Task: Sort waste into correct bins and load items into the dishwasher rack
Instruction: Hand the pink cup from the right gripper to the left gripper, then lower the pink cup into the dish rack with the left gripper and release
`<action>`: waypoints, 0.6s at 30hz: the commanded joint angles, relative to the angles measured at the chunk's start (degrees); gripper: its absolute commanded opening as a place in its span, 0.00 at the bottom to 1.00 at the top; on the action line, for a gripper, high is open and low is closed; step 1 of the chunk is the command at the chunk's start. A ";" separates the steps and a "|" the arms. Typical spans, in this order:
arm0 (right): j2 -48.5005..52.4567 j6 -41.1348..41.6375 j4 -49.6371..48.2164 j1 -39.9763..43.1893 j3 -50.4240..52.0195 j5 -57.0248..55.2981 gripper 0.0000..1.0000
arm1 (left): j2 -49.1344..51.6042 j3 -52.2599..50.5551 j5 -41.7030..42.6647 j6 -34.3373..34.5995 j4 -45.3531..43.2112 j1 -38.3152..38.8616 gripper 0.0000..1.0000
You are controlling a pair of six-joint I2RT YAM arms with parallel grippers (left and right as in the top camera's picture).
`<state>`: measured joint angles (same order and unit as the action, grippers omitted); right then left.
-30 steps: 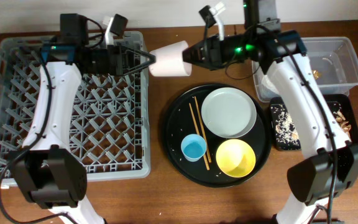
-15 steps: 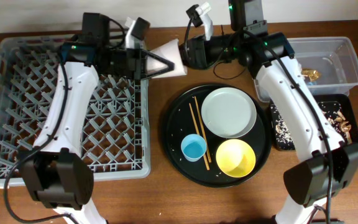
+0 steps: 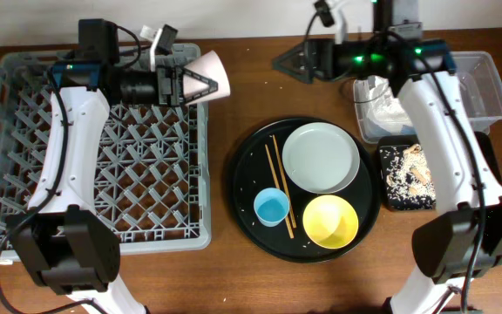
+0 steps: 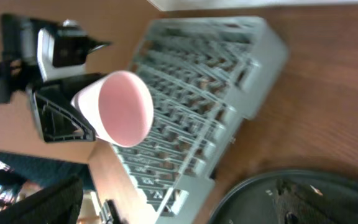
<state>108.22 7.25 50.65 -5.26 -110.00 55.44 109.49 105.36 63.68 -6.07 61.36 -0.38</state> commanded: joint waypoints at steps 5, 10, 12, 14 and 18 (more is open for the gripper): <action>-0.09 -1.42 13.99 -1.36 -0.52 -32.50 0.99 | -0.87 0.33 -59.10 2.60 22.23 1.84 0.58; -0.07 -1.42 17.99 -1.88 -0.46 -38.03 0.99 | -0.87 0.24 -59.80 2.58 24.26 7.69 0.58; -0.07 -1.44 19.15 -1.86 -0.44 -38.18 0.99 | -0.85 -0.98 -68.11 3.85 23.67 10.97 0.58; -0.07 -1.44 19.45 -1.86 -0.44 -38.18 0.99 | -0.85 -2.56 -71.63 5.46 23.10 12.09 0.58; -0.07 -1.44 19.74 -1.86 -0.44 -38.16 0.99 | -0.85 -6.29 -71.43 5.44 21.14 12.13 0.59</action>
<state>108.22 6.00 70.28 -6.81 -110.08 18.02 109.49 101.10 -5.78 -1.67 83.11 11.94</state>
